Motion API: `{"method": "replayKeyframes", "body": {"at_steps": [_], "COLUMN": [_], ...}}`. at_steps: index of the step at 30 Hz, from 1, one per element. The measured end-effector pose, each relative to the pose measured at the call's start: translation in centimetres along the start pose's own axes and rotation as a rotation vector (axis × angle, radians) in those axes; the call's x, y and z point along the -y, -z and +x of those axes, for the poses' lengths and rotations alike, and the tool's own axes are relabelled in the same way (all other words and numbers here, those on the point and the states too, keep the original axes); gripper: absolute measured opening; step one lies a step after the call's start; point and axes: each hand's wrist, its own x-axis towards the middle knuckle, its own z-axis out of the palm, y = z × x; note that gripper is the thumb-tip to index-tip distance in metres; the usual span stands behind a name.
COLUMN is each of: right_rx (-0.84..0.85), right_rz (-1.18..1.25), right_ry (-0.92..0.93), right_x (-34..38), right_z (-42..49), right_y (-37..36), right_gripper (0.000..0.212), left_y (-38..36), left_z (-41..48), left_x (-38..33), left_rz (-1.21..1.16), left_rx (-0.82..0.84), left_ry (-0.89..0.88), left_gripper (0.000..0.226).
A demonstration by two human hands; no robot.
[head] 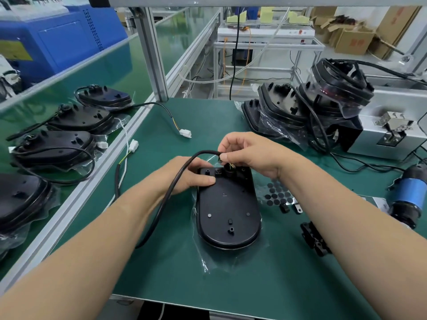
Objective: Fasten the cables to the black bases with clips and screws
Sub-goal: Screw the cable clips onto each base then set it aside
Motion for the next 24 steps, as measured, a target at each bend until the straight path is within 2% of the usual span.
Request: {"method": "replayKeyframes", "body": {"at_steps": [5, 9, 13, 17, 24], "right_rx": [-0.007, 0.031, -0.021, -0.013, 0.083], "right_rz": [-0.082, -0.142, -0.124, -0.126, -0.079], "right_ry": [-0.083, -0.066, -0.061, -0.186, -0.362], "right_x": [0.1, 0.0, 0.2, 1.1, 1.7], "right_z": [1.0, 0.7, 0.6, 0.7, 1.9], "right_y": [-0.1, -0.2, -0.7, 0.2, -0.6], "right_gripper": [0.016, 0.013, 0.011, 0.011, 0.019], "left_y": [-0.1, -0.3, -0.5, -0.8, -0.9], "left_z": [0.2, 0.2, 0.4, 0.7, 0.5], "left_x": [0.1, 0.2, 0.4, 0.9, 0.9], "left_rz": [-0.074, -0.068, -0.113, -0.144, -0.163], "left_rx": [-0.026, 0.008, -0.027, -0.053, -0.101], "left_ry": [-0.033, -0.061, -0.062, -0.07, -0.044], "left_gripper": [0.033, 0.038, 0.041, 0.03, 0.032]}}
